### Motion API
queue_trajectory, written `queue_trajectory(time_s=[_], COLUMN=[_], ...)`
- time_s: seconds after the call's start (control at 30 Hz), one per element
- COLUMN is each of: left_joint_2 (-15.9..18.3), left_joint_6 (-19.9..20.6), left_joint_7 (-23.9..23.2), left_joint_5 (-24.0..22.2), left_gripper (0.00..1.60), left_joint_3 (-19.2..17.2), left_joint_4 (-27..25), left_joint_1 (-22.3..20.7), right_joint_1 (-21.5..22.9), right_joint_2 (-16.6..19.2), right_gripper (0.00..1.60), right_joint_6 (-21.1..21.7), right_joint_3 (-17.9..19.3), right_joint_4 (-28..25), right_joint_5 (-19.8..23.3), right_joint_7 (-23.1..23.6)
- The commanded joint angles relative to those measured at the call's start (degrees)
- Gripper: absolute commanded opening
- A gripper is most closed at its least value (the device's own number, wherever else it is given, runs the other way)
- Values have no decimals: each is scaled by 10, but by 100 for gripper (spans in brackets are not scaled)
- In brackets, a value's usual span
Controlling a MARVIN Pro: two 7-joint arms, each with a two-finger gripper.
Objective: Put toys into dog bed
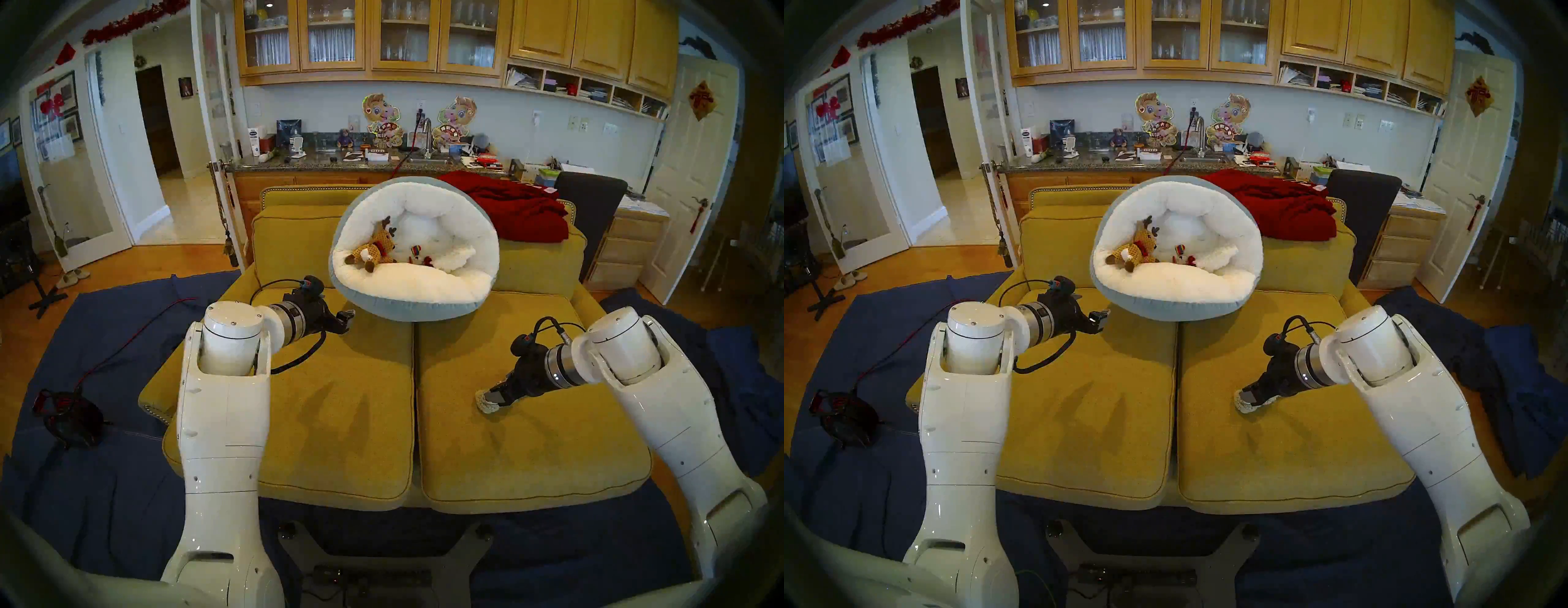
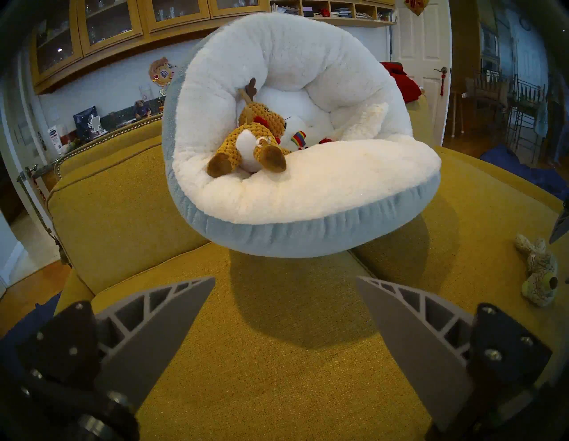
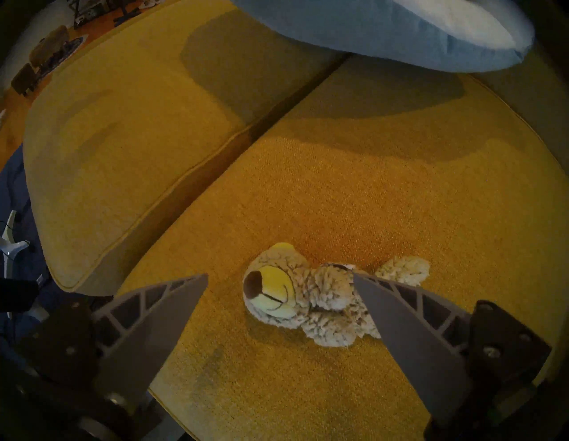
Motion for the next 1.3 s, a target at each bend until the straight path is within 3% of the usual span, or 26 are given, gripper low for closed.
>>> queue_trajectory(time_s=[0.0, 0.57, 0.87, 0.9, 0.93, 0.97, 1.0, 1.03, 1.27], left_joint_2=[-1, -1, -1, -1, -1, -1, -1, -1, -1], left_joint_6=[-3, -3, -3, -3, -3, -3, -3, -3, -3], left_joint_7=[1, 1, 1, 1, 1, 1, 1, 1, 1], left_joint_5=[-5, -5, -5, -5, -5, -5, -5, -5, -5], left_gripper=[160, 160, 160, 160, 160, 160, 160, 160, 160], left_joint_3=[-1, -1, -1, -1, -1, -1, -1, -1, -1], left_joint_4=[-18, -18, -18, -18, -18, -18, -18, -18, -18], left_joint_1=[-21, -21, -21, -21, -21, -21, -21, -21, -21], right_joint_1=[20, 35, 31, 29, 28, 26, 24, 21, -12], right_joint_2=[10, -10, -33, -34, -35, -36, -35, -35, -16], right_gripper=[160, 160, 159, 123, 70, 55, 13, 0, 0], right_joint_6=[-1, -2, -37, -39, -41, -42, -43, -46, -44], right_joint_3=[-4, -38, -28, -27, -25, -24, -22, -20, 8], right_joint_4=[7, 54, 70, 69, 69, 68, 67, 65, 18], right_joint_5=[-2, -15, -21, -21, -21, -21, -21, -21, -13], right_joint_7=[4, -10, -33, -35, -37, -40, -41, -42, -42])
